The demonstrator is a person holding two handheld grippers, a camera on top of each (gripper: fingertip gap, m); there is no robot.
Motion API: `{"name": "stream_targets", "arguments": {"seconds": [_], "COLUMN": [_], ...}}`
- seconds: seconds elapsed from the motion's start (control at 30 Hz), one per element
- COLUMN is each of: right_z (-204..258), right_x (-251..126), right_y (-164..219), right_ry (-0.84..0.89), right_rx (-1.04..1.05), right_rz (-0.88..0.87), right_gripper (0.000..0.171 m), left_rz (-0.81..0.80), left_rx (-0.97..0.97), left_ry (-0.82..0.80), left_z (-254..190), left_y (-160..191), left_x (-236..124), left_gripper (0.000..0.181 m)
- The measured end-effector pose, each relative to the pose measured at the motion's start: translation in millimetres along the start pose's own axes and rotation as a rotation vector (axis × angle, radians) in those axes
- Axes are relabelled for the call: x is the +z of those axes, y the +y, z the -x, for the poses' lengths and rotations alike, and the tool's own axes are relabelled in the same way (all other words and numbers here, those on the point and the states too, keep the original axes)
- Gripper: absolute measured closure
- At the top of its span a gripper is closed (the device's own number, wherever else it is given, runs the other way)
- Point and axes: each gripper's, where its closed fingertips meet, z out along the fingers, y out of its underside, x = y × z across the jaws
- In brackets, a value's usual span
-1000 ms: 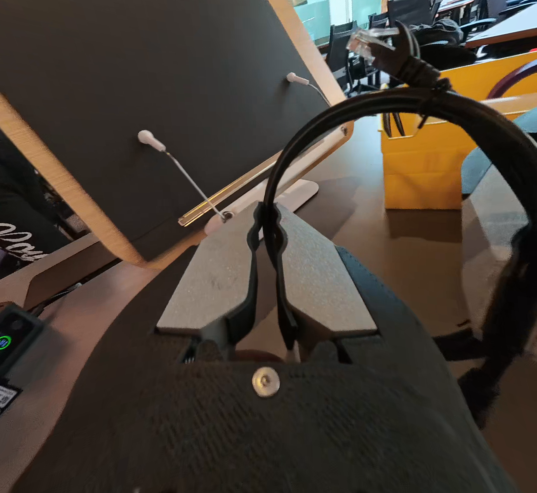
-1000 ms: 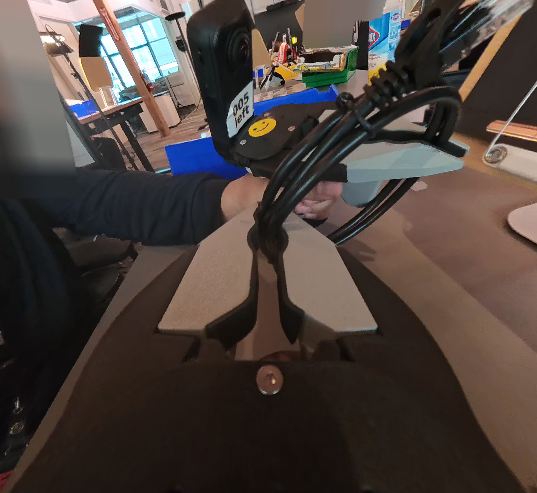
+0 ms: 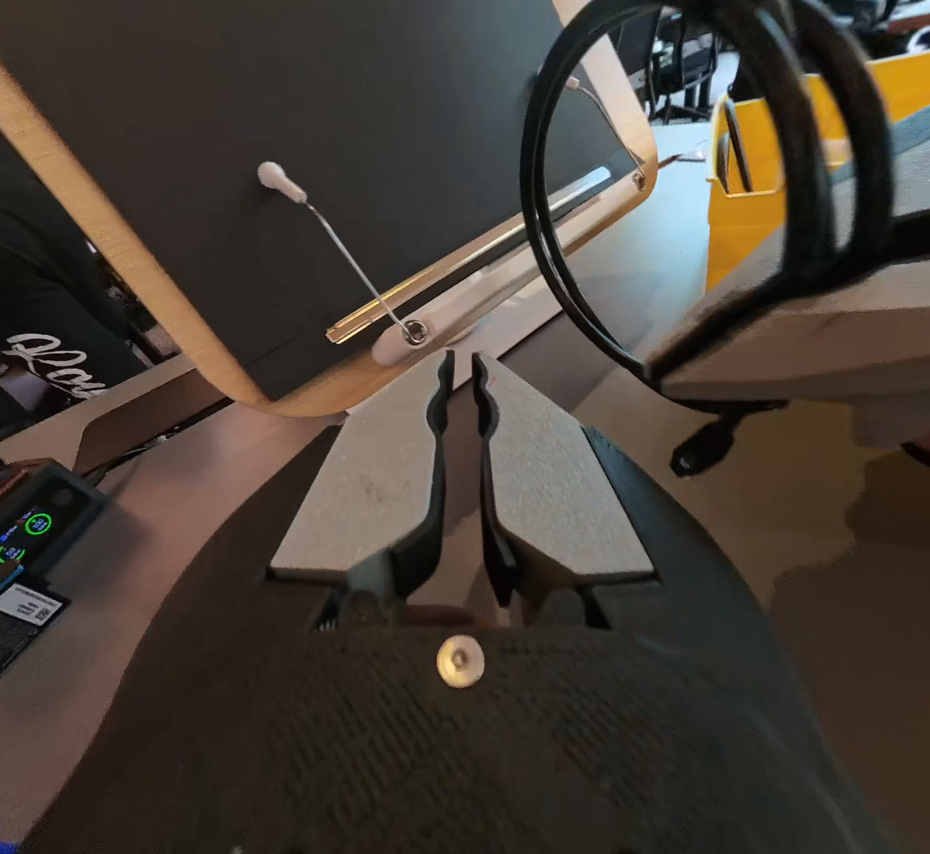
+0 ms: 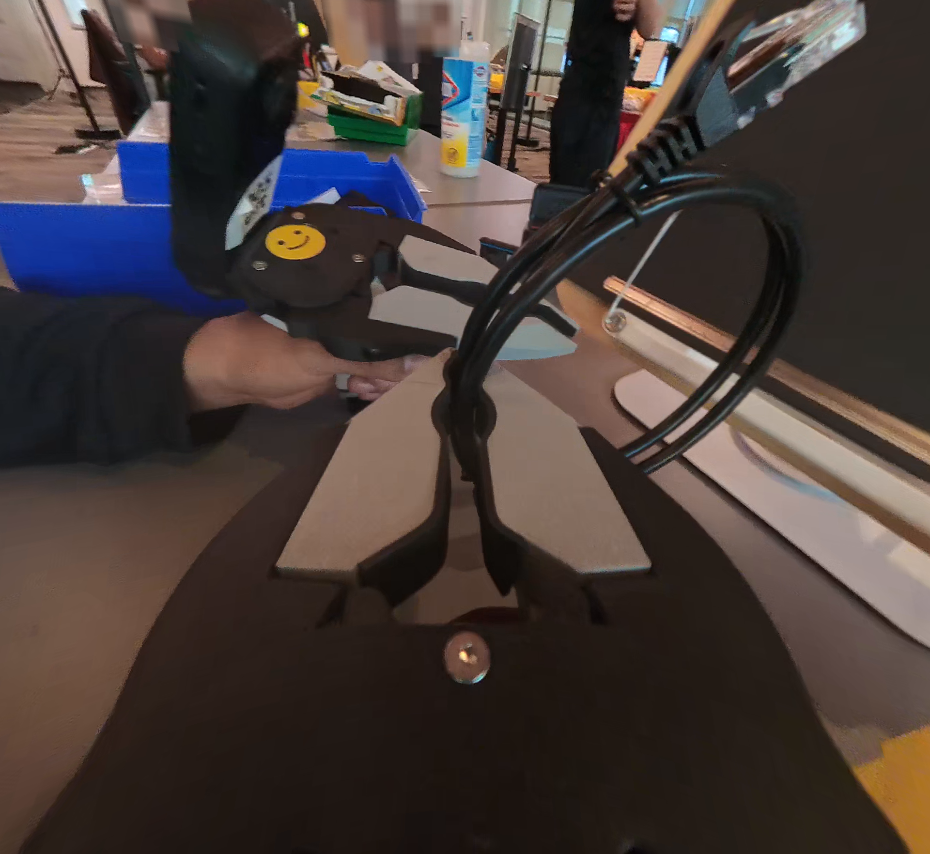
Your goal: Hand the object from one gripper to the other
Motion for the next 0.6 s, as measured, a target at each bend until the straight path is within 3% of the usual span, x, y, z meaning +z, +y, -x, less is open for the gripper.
{"name": "stream_targets", "arguments": {"seconds": [0.2, 0.6], "right_z": [-16, -7], "right_x": [-3, 5], "right_y": [2, 12], "right_ry": [0.031, 0.021], "right_rx": [0.16, 0.06], "right_rz": [-0.045, 0.021], "right_gripper": [0.171, 0.171], "left_rz": [0.026, -0.005], "left_rx": [-0.118, -0.222], "left_ry": [0.064, 0.113], "left_z": [-10, -10], "left_y": [2, -1], "left_x": [-3, -5], "left_gripper": [0.171, 0.172]}}
